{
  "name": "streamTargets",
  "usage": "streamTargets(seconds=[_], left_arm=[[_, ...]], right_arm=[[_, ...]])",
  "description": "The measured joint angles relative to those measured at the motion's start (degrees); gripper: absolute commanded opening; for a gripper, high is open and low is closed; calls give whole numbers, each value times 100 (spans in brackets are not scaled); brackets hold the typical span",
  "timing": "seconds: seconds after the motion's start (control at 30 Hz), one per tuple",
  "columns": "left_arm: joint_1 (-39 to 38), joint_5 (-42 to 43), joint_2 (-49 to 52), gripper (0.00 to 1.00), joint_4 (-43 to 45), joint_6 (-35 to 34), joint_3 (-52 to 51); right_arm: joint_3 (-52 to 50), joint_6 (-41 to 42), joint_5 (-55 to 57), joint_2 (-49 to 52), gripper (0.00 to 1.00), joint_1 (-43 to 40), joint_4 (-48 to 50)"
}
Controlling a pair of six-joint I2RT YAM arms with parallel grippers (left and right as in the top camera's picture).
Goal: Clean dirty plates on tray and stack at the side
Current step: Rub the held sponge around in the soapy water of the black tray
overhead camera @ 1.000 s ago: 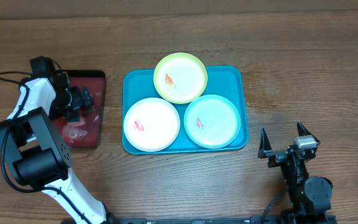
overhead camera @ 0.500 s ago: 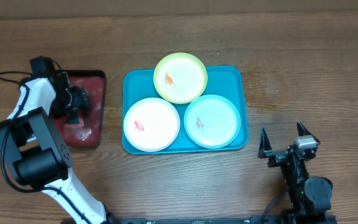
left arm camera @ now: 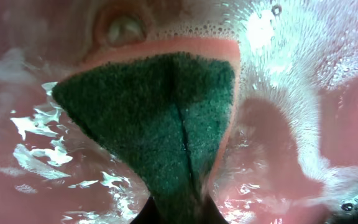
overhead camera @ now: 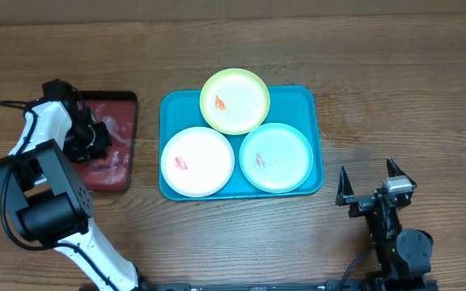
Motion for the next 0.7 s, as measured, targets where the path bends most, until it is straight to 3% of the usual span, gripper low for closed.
streamTargets(seconds=[0.03, 0.07, 0.1, 0.5, 0.53, 0.6, 0.7], left_arm=[[0, 0, 0, 11, -4, 0, 0], [0, 0, 0, 61, -7, 0, 0], [0, 0, 0, 100, -7, -4, 0], [-9, 35, 0, 100, 177, -22, 0], [-7, 26, 0, 88, 216, -22, 0], [-4, -2, 0, 39, 302, -2, 0], [2, -24, 0, 7, 385, -22, 0]], right_arm=[[0, 0, 2, 0, 100, -2, -2], [0, 0, 2, 0, 100, -2, 0], [0, 2, 2, 0, 100, -2, -4], [0, 0, 2, 0, 100, 0, -2], [0, 0, 2, 0, 100, 0, -2], [0, 0, 2, 0, 100, 0, -4], [0, 0, 2, 0, 100, 0, -2]])
